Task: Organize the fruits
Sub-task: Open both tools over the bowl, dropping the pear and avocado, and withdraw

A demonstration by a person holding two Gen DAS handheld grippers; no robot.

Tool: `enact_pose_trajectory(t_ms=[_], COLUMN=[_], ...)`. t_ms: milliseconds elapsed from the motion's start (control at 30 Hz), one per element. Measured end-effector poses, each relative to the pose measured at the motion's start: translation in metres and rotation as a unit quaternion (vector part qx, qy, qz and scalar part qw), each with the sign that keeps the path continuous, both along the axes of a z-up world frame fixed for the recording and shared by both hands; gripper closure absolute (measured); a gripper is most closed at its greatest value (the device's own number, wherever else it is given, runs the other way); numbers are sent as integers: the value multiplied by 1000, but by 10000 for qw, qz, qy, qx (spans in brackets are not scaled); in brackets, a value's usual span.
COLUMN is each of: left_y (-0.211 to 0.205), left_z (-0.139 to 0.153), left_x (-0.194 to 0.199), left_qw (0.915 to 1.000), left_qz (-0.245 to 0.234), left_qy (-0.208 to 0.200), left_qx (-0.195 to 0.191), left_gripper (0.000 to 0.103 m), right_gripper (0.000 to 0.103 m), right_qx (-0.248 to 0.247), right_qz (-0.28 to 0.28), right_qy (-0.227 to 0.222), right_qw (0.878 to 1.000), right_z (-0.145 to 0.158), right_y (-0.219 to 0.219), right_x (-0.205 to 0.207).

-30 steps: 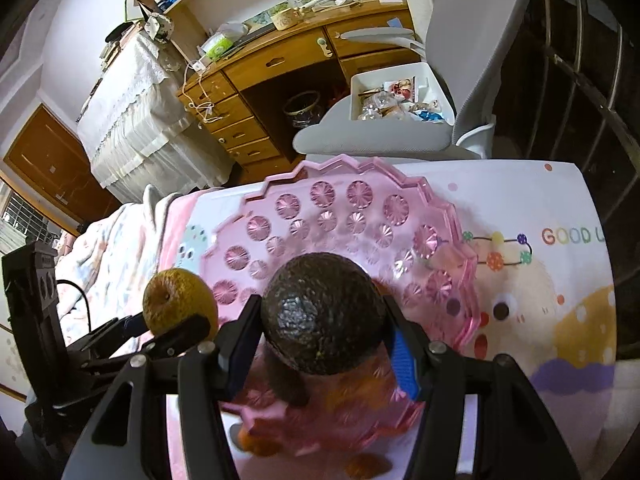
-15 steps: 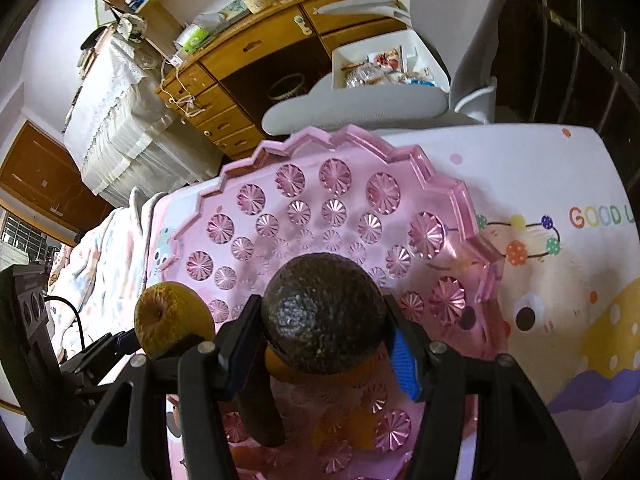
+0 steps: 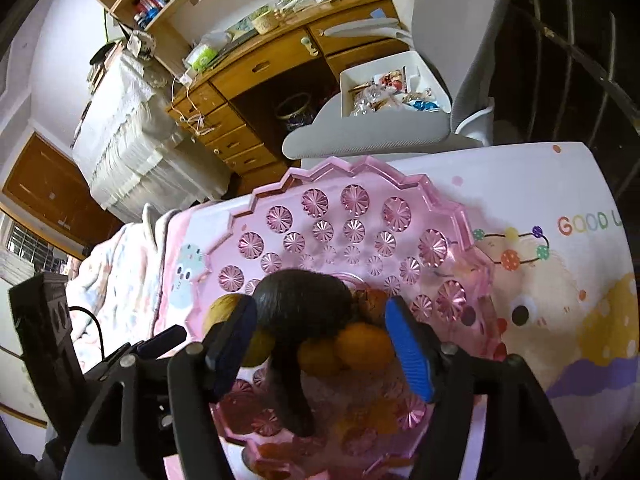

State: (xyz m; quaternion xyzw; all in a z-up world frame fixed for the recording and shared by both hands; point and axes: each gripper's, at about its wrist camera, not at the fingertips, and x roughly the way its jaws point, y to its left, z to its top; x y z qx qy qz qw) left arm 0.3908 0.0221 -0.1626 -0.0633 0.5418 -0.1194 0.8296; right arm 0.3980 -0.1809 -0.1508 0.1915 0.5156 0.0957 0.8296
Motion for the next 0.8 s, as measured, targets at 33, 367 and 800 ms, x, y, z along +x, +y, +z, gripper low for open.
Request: enact_pose_trajectory(t_ms=[33,367,800], left_y=[1,21,42], left_z=[3,26,28], left_x=[-2,-49,-118], left_qw=[10000,9996,9998], left_qz=[10,64,7], left_qy=[-34,-287,-158], left_qx=[-18,23,108], left_gripper=[10,10,10], right_gripper=[35,35,35], right_qx=[-15,-90,-265], right_qz=[-1,-95,-100], right_qy=[-20,-189,-502], right_qw=[10000,9997,9983], right_z=[2,19,35], right_y=[0,3,8], right_x=[-4,-51,-126])
